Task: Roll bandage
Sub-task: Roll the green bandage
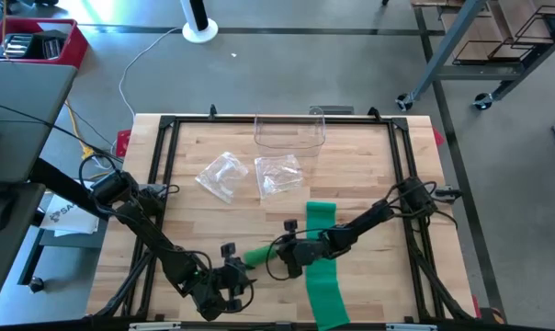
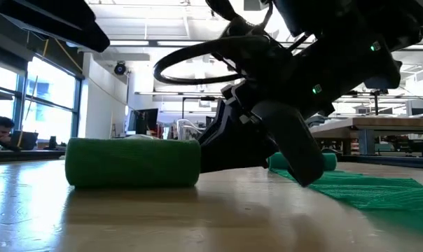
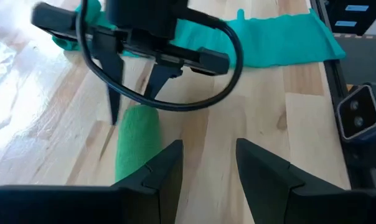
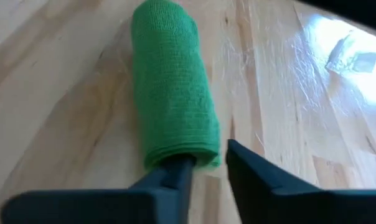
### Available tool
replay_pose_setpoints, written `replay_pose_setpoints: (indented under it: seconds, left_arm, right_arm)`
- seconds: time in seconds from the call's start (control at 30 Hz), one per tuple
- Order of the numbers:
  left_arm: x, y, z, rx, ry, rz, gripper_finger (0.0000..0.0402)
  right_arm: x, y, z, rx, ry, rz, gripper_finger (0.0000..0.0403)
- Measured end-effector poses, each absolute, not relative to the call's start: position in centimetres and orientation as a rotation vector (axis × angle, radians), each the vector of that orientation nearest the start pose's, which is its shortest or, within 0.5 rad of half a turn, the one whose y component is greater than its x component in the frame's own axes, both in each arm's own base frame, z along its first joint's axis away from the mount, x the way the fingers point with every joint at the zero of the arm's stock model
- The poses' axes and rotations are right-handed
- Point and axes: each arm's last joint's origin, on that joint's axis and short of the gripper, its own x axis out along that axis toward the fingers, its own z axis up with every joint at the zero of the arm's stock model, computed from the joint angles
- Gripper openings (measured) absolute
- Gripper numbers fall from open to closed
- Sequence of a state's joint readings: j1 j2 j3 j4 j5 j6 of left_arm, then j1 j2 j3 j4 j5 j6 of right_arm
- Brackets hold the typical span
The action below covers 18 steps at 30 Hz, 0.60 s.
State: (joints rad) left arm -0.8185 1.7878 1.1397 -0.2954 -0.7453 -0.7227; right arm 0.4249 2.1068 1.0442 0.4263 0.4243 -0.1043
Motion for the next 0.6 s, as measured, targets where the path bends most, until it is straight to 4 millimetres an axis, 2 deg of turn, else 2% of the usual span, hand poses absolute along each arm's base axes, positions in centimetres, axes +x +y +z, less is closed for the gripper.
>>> replay_pose_setpoints:
  seconds: [0.13,0.27,0.47,0.6]
  left_arm:
    - [26.0,-25.1,18.9,-0.032,0.644,0.162,0.0142]
    - [25.9,-25.0,18.8,-0.024,0.651,0.166,0.0142]
    - [26.1,-24.6,18.7,-0.019,0.660,0.185,0.0142]
    - [26.3,-24.4,18.7,-0.019,0.661,0.194,0.0142]
  right_arm:
    - [37.0,16.6,9.5,-0.384,0.601,0.055,0.0158]
    - [36.8,17.8,10.3,-0.404,0.670,0.057,0.0198]
    - [37.2,19.4,11.9,-0.465,0.751,0.067,0.0215]
    - [37.4,19.6,13.0,-0.513,0.839,0.071,0.0216]
